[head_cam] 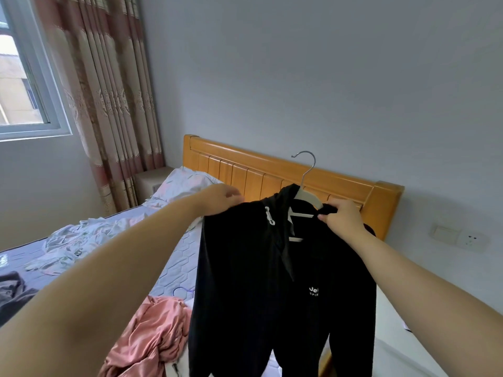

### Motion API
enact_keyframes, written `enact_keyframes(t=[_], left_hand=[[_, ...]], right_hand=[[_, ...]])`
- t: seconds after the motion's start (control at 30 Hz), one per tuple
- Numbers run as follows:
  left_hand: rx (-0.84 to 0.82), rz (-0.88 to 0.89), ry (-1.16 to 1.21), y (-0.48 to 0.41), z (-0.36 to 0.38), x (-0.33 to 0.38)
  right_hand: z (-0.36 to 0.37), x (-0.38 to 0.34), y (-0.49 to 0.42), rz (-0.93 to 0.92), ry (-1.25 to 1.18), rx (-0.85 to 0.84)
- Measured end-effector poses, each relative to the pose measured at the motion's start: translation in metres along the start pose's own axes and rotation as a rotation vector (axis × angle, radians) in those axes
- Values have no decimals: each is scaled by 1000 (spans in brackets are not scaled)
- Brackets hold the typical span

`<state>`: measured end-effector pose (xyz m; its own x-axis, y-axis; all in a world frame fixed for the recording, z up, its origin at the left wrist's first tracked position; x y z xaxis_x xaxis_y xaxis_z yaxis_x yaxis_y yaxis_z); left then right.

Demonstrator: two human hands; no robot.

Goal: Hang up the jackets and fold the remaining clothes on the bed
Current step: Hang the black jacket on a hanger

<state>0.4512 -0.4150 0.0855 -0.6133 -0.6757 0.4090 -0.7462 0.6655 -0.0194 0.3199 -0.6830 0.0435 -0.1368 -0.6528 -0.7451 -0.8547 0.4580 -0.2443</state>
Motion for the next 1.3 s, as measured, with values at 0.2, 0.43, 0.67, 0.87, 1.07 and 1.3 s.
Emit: enact_keyframes(t=[0.2,0.43,0.67,0.87,1.07,1.3], left_hand=[[55,128,-179,13,29,49],[140,65,77,10,34,54],[58,71,-60,2,35,54],[90,69,-38,-1,37,60],[235,-18,168,3,31,45],[338,-21,308,6,9,53]], right_hand=[[8,-15,1,-69,73,-25],[-10,-34,-3,-178,240,-44],[-50,-76,-18,-101,30,32],[-67,-119,-35,-85,-480,256],[-44,-91,-27,-105,244,-372],[-36,-75,-19,-104,320,-89]])
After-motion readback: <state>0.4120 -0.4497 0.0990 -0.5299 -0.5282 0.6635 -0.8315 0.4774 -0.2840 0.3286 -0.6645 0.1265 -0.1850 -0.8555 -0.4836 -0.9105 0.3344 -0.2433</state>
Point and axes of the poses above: each hand's wrist, its own y-axis away from the middle knuckle, its own z-axis out of the palm, x = y × z, the point moved 2 cm from there along -y, towards the middle knuckle, and after that the axes turned 4 degrees about -x, right-handed, at the moved point
